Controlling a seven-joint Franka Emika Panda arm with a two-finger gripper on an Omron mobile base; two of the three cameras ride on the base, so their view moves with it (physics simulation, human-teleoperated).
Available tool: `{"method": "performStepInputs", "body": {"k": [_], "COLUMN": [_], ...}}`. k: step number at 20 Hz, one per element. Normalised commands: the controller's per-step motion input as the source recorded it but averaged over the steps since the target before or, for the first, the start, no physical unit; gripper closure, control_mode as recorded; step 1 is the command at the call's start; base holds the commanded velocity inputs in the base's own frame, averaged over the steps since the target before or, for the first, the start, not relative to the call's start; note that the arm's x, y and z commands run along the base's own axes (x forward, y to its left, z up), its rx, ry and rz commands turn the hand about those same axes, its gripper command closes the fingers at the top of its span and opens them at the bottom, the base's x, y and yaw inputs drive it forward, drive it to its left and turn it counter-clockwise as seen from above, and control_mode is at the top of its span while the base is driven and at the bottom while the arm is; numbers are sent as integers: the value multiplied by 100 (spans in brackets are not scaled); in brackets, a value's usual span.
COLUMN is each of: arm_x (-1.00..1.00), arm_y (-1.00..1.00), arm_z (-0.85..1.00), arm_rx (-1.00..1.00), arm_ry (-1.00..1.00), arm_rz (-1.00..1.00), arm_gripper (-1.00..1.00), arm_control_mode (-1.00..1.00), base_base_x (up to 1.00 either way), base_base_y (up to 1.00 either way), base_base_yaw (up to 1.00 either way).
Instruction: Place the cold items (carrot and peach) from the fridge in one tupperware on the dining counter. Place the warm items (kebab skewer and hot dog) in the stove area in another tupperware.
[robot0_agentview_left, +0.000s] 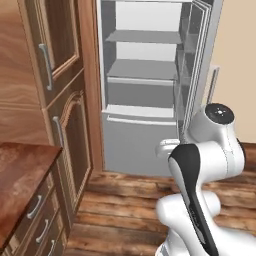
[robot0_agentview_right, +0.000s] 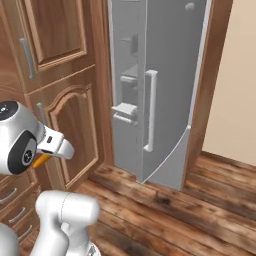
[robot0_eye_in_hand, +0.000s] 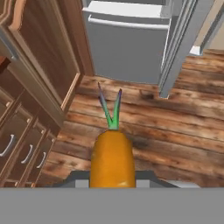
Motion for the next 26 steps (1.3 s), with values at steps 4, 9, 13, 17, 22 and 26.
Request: {"method": "performStepInputs", "body": {"k": [4,9,13,17,22,26], "arm_x": [0,0,0,0,0,0], "arm_y": [0,0,0,0,0,0], "arm_z": [0,0,0,0,0,0], "arm_rx": [0,0,0,0,0,0], "arm_ry": [0,0,0,0,0,0], "arm_rz": [0,0,0,0,0,0], "arm_gripper": [100,100,100,100,100,100], "arm_control_mode": [100,100,100,100,100,100], "base_base_x": [-99,-99,-82,-67,-73,-87], "base_base_y": [-56,-54,-61,-62,-58,-56], "base_base_yaw": [25,25,24,26,28,32]}}
